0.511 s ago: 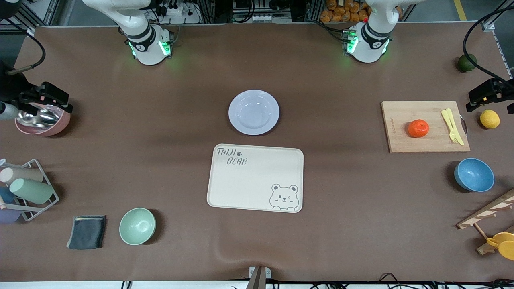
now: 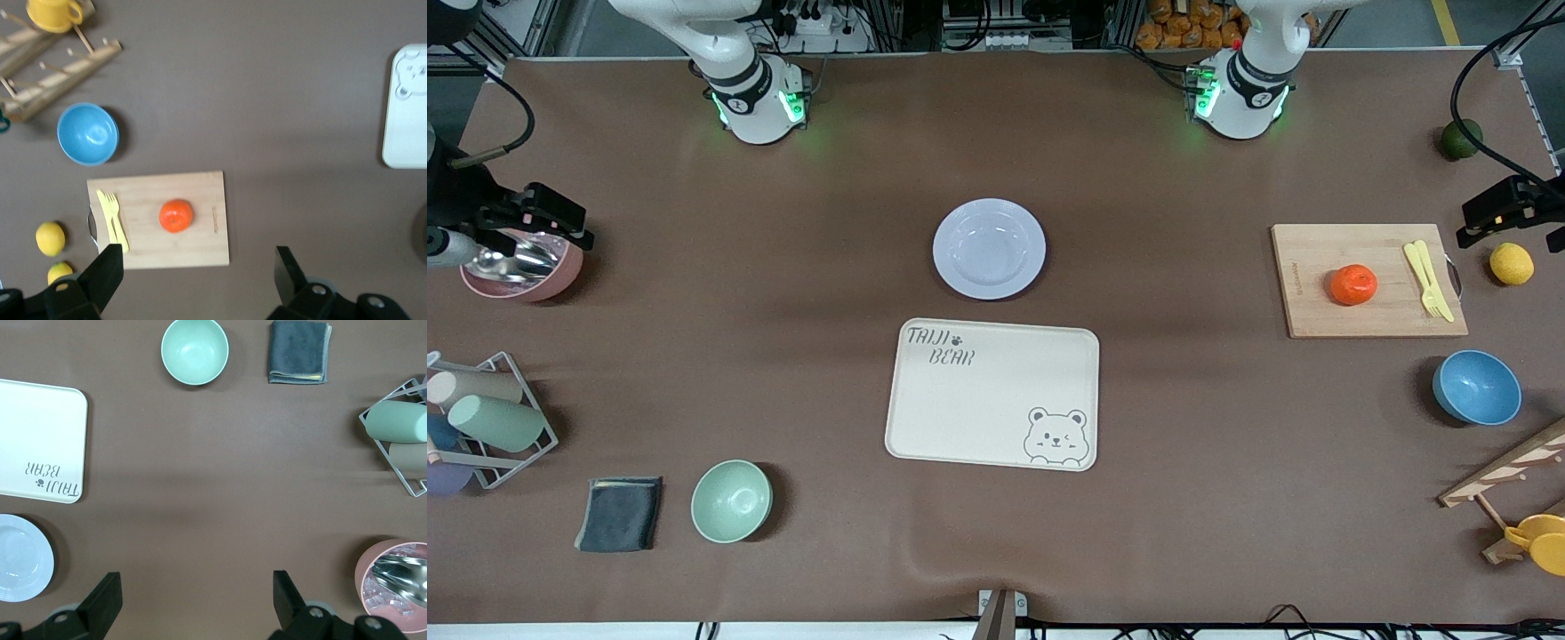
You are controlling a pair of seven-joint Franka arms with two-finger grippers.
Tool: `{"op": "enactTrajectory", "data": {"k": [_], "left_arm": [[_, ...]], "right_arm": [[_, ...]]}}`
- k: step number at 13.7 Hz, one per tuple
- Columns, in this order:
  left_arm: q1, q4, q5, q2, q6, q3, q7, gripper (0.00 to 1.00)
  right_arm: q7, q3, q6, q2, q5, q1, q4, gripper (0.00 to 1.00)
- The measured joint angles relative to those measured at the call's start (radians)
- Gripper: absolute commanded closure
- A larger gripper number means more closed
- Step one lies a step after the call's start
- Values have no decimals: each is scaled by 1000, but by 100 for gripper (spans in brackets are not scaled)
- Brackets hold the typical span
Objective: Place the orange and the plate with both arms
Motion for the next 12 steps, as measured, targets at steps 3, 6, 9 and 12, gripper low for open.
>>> {"op": "enactTrajectory", "data": {"k": [3, 6, 9, 12], "left_arm": [[24, -140, 2, -8, 79, 1, -52, 0], [50, -416, 2, -62, 301, 2, -59, 0], [92, -637, 2, -97, 465, 2, -66, 0], [133, -740, 2, -99, 535, 3, -63, 0]], "right_arm": [[0, 0, -2, 22, 0, 6, -2, 0], [0, 0, -3, 43, 0, 10, -11, 0], [0, 0, -9, 52, 0, 19, -21, 0], [0, 0, -8, 72, 6, 20, -45, 0]]}}
